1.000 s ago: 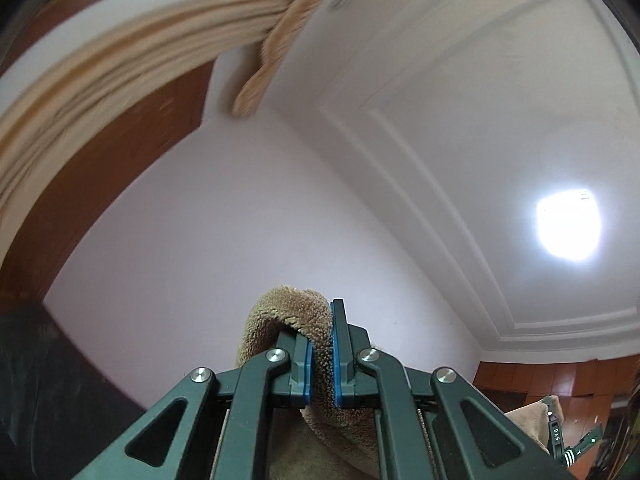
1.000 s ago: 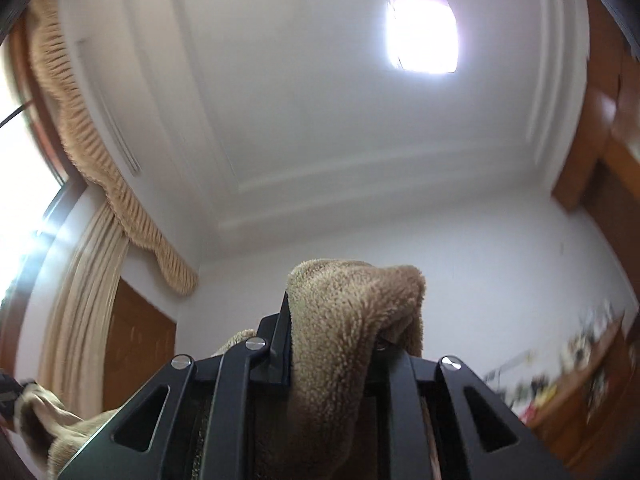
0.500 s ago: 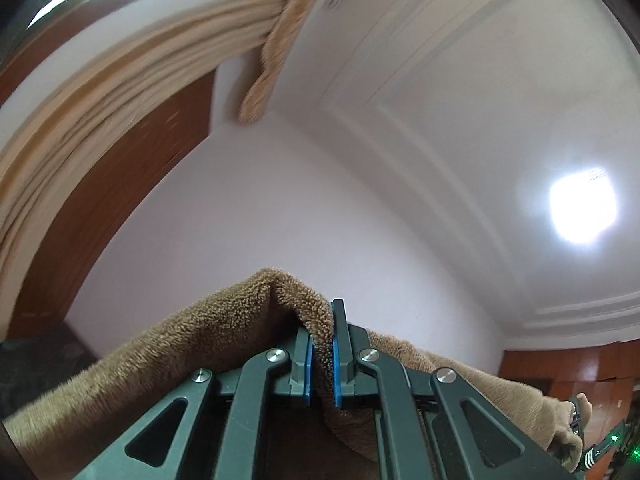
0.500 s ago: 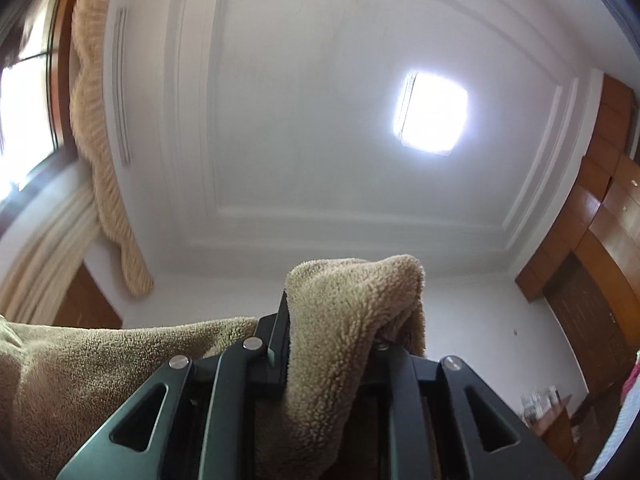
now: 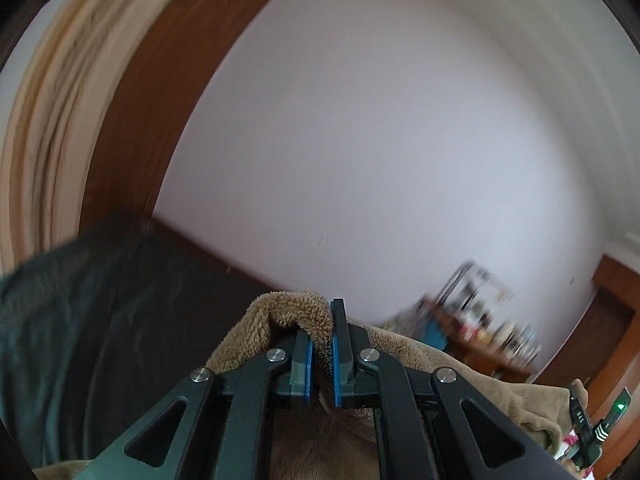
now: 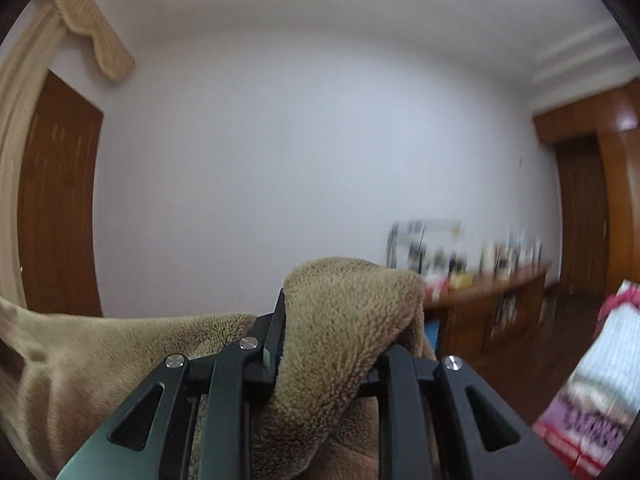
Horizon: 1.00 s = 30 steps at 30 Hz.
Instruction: Fold clothes
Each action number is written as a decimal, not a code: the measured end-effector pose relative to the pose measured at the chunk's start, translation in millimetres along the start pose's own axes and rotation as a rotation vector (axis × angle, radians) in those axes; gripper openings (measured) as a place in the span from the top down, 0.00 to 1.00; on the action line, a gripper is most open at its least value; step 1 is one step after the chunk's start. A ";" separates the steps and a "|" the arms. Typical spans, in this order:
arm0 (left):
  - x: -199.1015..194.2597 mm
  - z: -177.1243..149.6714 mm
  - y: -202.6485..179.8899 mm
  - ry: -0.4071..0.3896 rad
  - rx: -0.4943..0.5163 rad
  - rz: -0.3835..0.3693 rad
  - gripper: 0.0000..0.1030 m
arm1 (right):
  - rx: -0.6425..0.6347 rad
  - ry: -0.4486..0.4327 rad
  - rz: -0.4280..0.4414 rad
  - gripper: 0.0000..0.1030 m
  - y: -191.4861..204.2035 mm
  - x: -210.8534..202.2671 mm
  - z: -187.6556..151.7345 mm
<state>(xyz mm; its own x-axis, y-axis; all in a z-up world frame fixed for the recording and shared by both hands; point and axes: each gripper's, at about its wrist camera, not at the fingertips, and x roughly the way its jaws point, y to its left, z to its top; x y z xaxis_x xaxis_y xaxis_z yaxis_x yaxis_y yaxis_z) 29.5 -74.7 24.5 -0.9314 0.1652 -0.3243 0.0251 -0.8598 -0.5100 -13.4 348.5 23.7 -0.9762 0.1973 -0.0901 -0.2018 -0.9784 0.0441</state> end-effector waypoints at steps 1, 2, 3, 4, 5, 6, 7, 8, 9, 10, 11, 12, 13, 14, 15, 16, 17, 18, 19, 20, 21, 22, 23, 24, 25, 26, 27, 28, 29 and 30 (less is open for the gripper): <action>17.5 1.9 4.2 0.026 0.007 0.022 0.93 | 0.011 0.049 0.006 0.79 -2.0 16.0 -7.8; 35.0 3.8 8.5 0.053 0.015 0.045 0.93 | 0.018 0.100 0.012 0.79 -3.8 32.2 -16.1; 52.2 5.0 12.8 0.079 0.021 0.066 0.93 | 0.019 0.141 0.015 0.79 -8.9 41.6 -25.4; 66.2 0.0 18.3 0.102 0.020 0.081 0.93 | 0.012 0.179 0.015 0.79 -14.9 48.9 -35.5; 80.4 -5.0 23.7 0.125 0.019 0.095 0.93 | 0.002 0.221 0.015 0.79 -19.4 58.6 -45.8; 96.1 -9.8 28.4 0.153 0.014 0.113 0.93 | -0.004 0.255 0.016 0.79 -19.8 69.7 -51.1; 108.6 -11.4 32.8 0.170 0.014 0.127 0.93 | -0.011 0.288 0.017 0.78 -17.0 81.9 -53.8; 121.2 -13.4 37.1 0.188 0.015 0.141 0.93 | -0.021 0.321 0.016 0.77 -16.1 93.2 -60.1; 134.0 -19.0 40.4 0.211 0.017 0.157 0.93 | -0.032 0.351 0.013 0.75 -16.7 103.9 -68.4; 143.0 -26.1 42.9 0.231 0.020 0.167 0.93 | -0.043 0.381 0.011 0.73 -17.3 114.7 -76.7; 152.0 -33.5 45.3 0.251 0.023 0.177 0.93 | -0.048 0.409 0.011 0.72 -18.6 125.6 -85.1; 160.5 -43.3 46.8 0.271 0.025 0.187 0.93 | -0.049 0.434 0.012 0.70 -20.5 136.5 -93.7; 165.4 -51.5 49.5 0.285 0.021 0.192 0.93 | -0.048 0.459 0.015 0.67 -23.2 147.4 -103.6; 170.4 -59.8 52.2 0.300 0.017 0.198 0.93 | -0.046 0.478 0.016 0.66 -26.3 154.8 -111.1; 175.4 -67.7 55.1 0.314 0.013 0.204 0.93 | -0.045 0.493 0.015 0.63 -29.2 159.5 -116.2; 181.1 -72.4 59.3 0.324 0.010 0.213 0.93 | -0.043 0.508 0.014 0.57 -32.1 164.2 -121.2; 186.7 -76.9 63.5 0.333 0.007 0.222 0.93 | -0.042 0.522 0.012 0.54 -35.0 168.9 -126.3; 192.5 -80.1 66.7 0.342 0.005 0.230 0.93 | -0.041 0.531 0.010 0.46 -37.0 169.9 -129.8; 197.3 -82.4 69.6 0.347 0.001 0.234 0.93 | -0.040 0.533 0.008 0.41 -39.1 170.5 -132.1; 199.3 -86.3 72.4 0.352 -0.003 0.237 0.93 | -0.036 0.533 0.012 0.39 -40.6 170.0 -134.5; 201.2 -89.8 74.9 0.357 -0.008 0.240 0.93 | -0.033 0.533 0.018 0.36 -41.0 167.3 -137.1; 202.6 -91.0 74.7 0.362 -0.008 0.242 0.93 | -0.031 0.533 0.023 0.35 -42.5 167.0 -139.0; 204.7 -91.2 74.9 0.371 -0.006 0.245 0.93 | -0.029 0.531 0.027 0.34 -44.9 168.5 -140.4; 206.6 -91.4 75.4 0.379 -0.005 0.247 0.93 | -0.033 0.531 0.034 0.33 -44.9 167.4 -140.1; 207.0 -92.7 79.3 0.386 -0.007 0.248 0.93 | -0.042 0.530 0.042 0.32 -43.3 164.3 -138.7; 207.2 -93.9 82.9 0.393 -0.009 0.248 0.93 | -0.051 0.530 0.050 0.31 -41.7 161.2 -137.3; 206.8 -94.3 83.2 0.400 -0.010 0.247 0.93 | -0.059 0.530 0.057 0.30 -40.0 158.2 -135.8; 206.1 -94.5 83.3 0.407 -0.011 0.245 0.93 | -0.068 0.530 0.065 0.29 -38.4 155.1 -134.4; 202.8 -93.4 82.3 0.413 -0.010 0.241 0.93 | -0.077 0.530 0.073 0.29 -36.8 152.1 -133.0; 199.5 -92.3 81.2 0.420 -0.008 0.236 0.93 | -0.086 0.530 0.081 0.29 -35.2 149.0 -131.5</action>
